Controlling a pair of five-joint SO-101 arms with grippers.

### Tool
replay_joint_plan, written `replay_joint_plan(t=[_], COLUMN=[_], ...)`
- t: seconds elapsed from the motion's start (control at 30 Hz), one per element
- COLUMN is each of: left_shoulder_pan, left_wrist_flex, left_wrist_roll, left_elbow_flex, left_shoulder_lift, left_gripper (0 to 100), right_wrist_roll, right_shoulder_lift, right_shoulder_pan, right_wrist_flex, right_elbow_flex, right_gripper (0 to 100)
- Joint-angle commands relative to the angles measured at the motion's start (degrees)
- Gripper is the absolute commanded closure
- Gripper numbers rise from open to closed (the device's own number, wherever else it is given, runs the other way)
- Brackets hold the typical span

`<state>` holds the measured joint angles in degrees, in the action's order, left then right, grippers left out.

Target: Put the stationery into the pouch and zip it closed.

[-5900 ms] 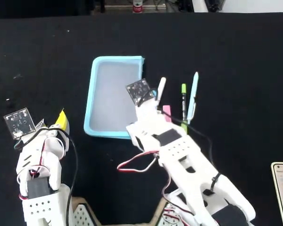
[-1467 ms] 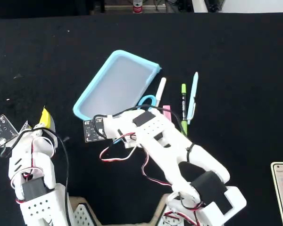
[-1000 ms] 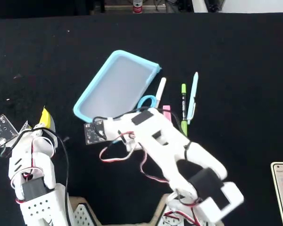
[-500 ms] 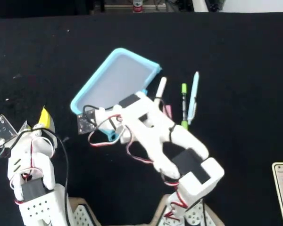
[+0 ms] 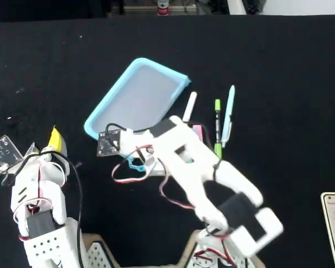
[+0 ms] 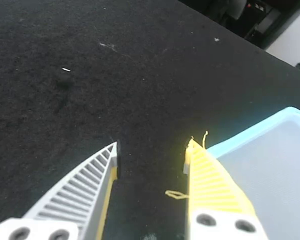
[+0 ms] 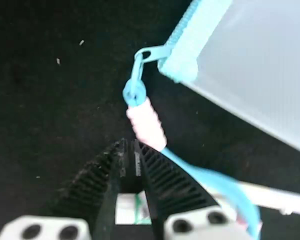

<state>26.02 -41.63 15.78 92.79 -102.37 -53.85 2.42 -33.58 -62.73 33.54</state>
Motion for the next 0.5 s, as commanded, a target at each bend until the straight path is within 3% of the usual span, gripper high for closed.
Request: replay_joint_plan(t=[0.0, 0.27, 0.4, 0.47], left_shoulder_pan=[-1.01, -1.01, -1.01, -1.01], left_wrist_flex=[0.88, 0.79, 0.79, 0.79], left_wrist_roll=[0.35, 0.35, 0.35, 0.35], left_elbow_flex=[-0.75, -0.75, -0.75, -0.75], left_shoulder_lift=[-0.53, -0.53, -0.53, -0.53], left_gripper=[78, 78, 78, 78], right_wrist_roll=[8.79, 18.37, 18.02, 14.15], right_shoulder_lift=[7.08, 8.31, 8.13, 7.96], right_shoulder_pan=[-1.05, -6.86, -6.24, -4.84], right_wrist_flex=[-0.62, -0.70, -0.35, -0.35], right_elbow_flex=[2.42, 3.74, 3.74, 3.82], right_gripper=[98.7, 98.5, 90.7, 85.2])
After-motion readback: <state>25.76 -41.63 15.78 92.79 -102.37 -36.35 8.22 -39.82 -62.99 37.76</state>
